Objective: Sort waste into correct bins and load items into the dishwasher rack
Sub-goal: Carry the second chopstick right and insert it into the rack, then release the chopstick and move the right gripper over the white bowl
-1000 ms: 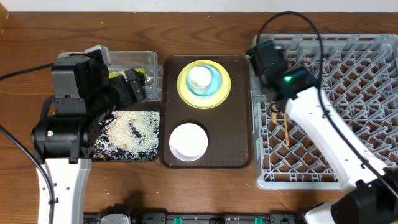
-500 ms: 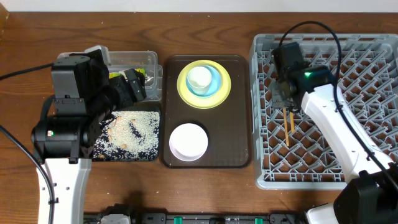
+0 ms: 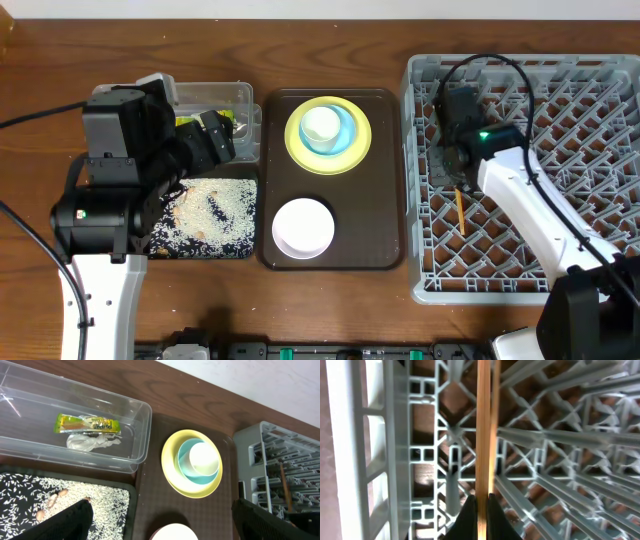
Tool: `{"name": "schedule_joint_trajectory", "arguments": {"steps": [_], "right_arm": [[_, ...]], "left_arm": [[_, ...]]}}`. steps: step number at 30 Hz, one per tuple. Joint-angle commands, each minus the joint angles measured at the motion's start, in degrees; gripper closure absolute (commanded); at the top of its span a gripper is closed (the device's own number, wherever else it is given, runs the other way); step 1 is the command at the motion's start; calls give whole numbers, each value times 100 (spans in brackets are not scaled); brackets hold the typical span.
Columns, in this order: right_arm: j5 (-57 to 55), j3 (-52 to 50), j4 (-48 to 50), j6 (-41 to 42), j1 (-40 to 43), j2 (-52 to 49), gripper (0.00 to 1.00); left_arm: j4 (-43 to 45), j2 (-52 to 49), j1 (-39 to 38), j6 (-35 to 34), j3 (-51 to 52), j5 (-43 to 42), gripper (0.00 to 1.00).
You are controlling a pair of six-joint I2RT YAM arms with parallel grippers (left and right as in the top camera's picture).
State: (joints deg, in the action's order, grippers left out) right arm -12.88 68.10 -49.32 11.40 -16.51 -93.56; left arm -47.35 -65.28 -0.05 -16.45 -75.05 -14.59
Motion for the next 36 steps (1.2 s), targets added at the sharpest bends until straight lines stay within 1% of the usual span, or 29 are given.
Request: {"name": "schedule_joint_trajectory", "arguments": {"steps": [1, 4, 6, 10, 15, 18, 22, 23, 26, 28, 32, 35, 36], "right_arm": [[203, -225, 155, -70, 74, 61, 98], [201, -343, 240, -9, 74, 61, 97], [201, -378, 240, 35, 74, 61, 93], [201, -404, 236, 35, 74, 61, 89], [201, -404, 234, 35, 74, 61, 87], [201, -404, 236, 35, 74, 61, 87], [153, -372, 229, 26, 76, 68, 94], [109, -308, 170, 7, 76, 79, 94], [114, 173, -264, -98, 74, 133, 95], [157, 649, -638, -96, 57, 170, 93], [835, 1506, -1137, -98, -13, 267, 86], [2118, 1827, -1097, -103, -120, 337, 78], [2627, 1836, -988, -103, -186, 341, 77]], "left_arm": [[2, -31, 26, 55, -50, 74, 8], [2, -31, 26, 55, -50, 74, 8], [2, -33, 26, 55, -50, 74, 8], [2, -31, 26, 55, -50, 74, 8], [2, -31, 26, 55, -50, 74, 8], [2, -33, 26, 55, -50, 74, 8], [2, -33, 26, 55, -50, 74, 8], [2, -33, 26, 55, -50, 74, 8], [2, -31, 26, 55, -50, 74, 8], [2, -31, 26, 55, -50, 74, 8], [2, -31, 26, 55, -50, 74, 8], [2, -31, 26, 55, -50, 74, 8], [2, -31, 26, 55, -50, 74, 8]]}}
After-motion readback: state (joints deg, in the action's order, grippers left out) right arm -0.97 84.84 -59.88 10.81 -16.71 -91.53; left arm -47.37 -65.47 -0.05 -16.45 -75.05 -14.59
